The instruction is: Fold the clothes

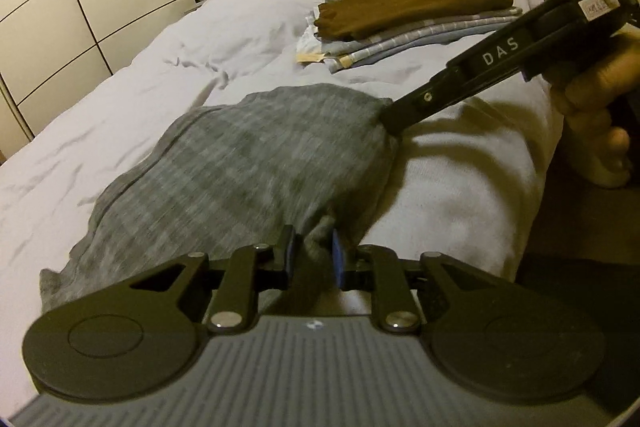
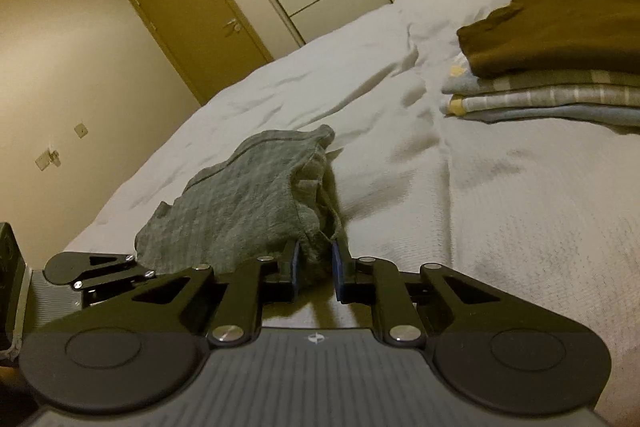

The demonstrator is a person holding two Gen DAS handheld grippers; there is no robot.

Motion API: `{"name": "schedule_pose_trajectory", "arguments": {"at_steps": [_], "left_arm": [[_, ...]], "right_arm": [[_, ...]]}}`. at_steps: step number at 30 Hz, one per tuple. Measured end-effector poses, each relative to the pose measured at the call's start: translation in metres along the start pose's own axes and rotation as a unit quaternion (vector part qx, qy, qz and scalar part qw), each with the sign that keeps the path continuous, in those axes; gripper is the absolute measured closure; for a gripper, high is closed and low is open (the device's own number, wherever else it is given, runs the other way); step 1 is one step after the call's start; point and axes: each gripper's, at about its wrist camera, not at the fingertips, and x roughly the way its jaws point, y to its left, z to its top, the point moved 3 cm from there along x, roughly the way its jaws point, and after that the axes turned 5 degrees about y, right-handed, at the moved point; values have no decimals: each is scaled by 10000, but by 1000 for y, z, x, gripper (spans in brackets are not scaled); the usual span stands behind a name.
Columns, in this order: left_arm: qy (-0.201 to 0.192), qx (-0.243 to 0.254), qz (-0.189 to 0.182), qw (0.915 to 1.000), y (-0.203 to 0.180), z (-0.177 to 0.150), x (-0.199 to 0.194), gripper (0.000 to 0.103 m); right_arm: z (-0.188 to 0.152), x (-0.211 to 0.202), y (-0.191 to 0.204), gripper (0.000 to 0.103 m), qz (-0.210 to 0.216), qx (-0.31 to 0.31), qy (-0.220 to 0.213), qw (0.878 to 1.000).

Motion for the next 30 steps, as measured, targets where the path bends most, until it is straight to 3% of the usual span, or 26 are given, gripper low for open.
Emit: {"name": "schedule_pose_trajectory", "arguments": {"at_steps": [7, 12, 16, 21, 30], "left_arm": [[-174, 3, 172, 9997, 5, -5, -23, 86], [-423, -135, 316, 9985, 17, 8, -31, 86], [-281, -190, 409, 9986, 23, 18, -8, 87], [71, -311, 289, 9991, 22, 9, 20, 88], [30, -452, 209, 9988, 27, -5, 17, 88]], "right_arm": [[-1, -21, 1, 87, -490, -22, -251, 9985], [8, -30, 38, 87, -350, -897, -472, 9942], [10, -4, 64, 87, -210, -1505, -325, 9879], [-2, 39, 56, 99, -704, -1911, 254, 9787], [-6, 35, 45, 103, -895, -1995, 254, 9755]]}}
